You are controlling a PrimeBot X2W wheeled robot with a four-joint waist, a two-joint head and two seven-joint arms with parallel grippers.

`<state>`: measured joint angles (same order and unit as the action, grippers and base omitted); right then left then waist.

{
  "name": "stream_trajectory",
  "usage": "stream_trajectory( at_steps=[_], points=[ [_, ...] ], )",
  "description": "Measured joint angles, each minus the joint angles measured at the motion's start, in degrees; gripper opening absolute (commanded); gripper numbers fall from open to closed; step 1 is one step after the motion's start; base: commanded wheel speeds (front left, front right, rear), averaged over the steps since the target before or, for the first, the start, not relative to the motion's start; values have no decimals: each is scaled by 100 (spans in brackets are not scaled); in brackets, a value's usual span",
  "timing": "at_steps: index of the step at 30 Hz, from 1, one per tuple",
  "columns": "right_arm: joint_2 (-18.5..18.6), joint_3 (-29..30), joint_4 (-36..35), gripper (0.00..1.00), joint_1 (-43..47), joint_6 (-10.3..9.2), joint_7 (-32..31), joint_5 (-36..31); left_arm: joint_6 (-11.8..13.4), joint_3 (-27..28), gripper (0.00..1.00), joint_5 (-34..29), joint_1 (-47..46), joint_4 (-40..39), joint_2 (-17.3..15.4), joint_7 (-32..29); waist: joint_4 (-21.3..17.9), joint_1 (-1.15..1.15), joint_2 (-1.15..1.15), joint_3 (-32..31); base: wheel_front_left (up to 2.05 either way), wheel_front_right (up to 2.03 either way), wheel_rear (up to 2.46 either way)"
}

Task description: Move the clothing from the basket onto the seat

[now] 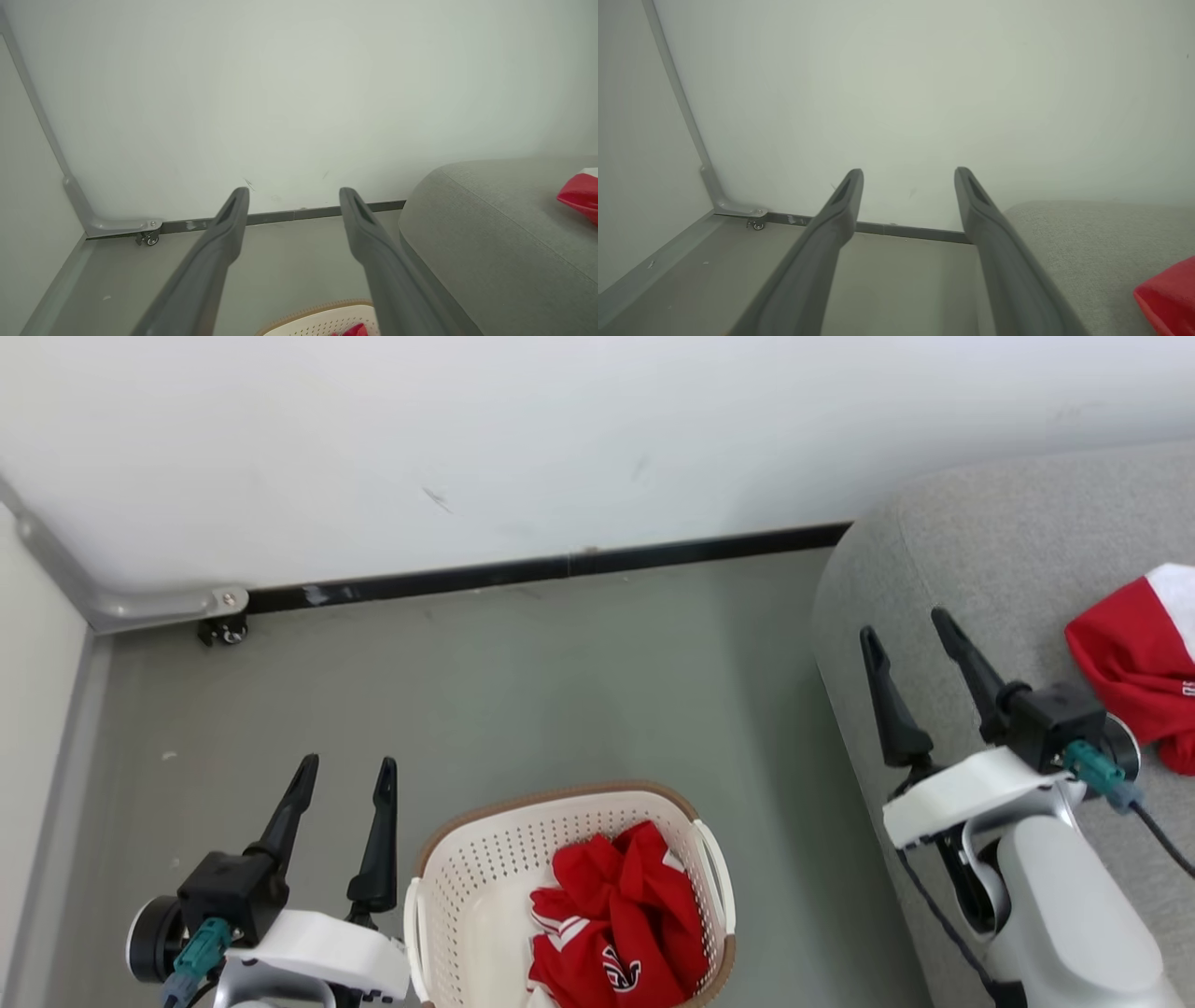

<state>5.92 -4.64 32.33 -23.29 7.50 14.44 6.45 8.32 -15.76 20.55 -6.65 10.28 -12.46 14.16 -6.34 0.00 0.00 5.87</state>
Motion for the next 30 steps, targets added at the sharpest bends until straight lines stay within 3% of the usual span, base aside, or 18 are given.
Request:
stream_trajectory(
  at_steps=[30],
  points=[
    [-245, -44, -417, 100, 1594, 0, -34, -36, 76, 174, 100, -71, 906, -41, 158, 1, 211, 0, 0, -870, 0, 0, 0]
  ],
)
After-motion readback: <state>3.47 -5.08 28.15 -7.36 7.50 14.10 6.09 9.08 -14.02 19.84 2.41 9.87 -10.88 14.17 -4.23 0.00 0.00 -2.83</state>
